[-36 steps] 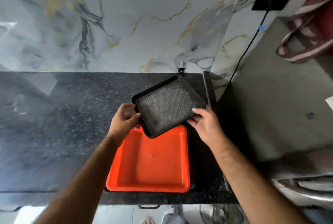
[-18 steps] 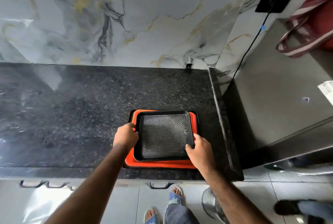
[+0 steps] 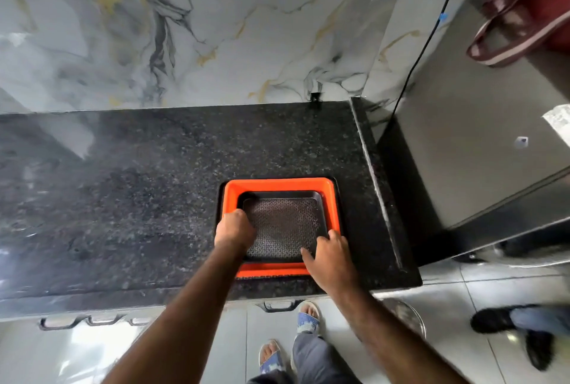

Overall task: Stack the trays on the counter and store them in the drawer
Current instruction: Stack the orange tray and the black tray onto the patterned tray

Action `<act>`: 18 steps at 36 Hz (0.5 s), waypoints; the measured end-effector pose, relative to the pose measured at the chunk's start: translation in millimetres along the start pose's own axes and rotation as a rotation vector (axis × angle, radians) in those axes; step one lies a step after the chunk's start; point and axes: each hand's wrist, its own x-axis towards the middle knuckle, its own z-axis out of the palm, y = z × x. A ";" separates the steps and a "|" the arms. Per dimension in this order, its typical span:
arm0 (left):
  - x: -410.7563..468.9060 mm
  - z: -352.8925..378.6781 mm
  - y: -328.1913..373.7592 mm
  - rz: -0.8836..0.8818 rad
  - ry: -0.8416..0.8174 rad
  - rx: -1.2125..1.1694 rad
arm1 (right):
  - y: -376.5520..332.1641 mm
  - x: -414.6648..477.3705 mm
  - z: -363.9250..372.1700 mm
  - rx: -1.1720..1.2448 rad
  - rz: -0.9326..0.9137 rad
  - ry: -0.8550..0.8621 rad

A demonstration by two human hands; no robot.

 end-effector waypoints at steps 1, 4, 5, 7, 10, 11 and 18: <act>-1.1 3.2 2.0 -0.005 -0.013 -0.005 | -0.3 -1.8 1.9 -0.008 0.014 -0.001; -3.9 12.6 6.9 -0.002 -0.054 -0.002 | -4.5 -7.9 6.7 -0.167 -0.008 -0.018; -5.2 15.2 8.2 -0.008 -0.070 -0.004 | -7.0 -10.2 9.8 -0.178 -0.025 0.007; -6.8 21.7 10.6 -0.029 -0.104 -0.016 | -10.2 -15.9 18.1 -0.160 -0.082 -0.032; -9.4 31.4 13.8 -0.063 -0.127 -0.022 | -9.9 -24.1 32.0 0.028 -0.110 -0.135; -12.2 32.7 13.8 -0.051 -0.098 -0.034 | -7.1 -27.4 32.8 0.060 -0.138 -0.121; -62.2 49.0 -48.9 0.261 0.518 -0.294 | 49.9 -65.4 45.4 0.071 -0.245 0.248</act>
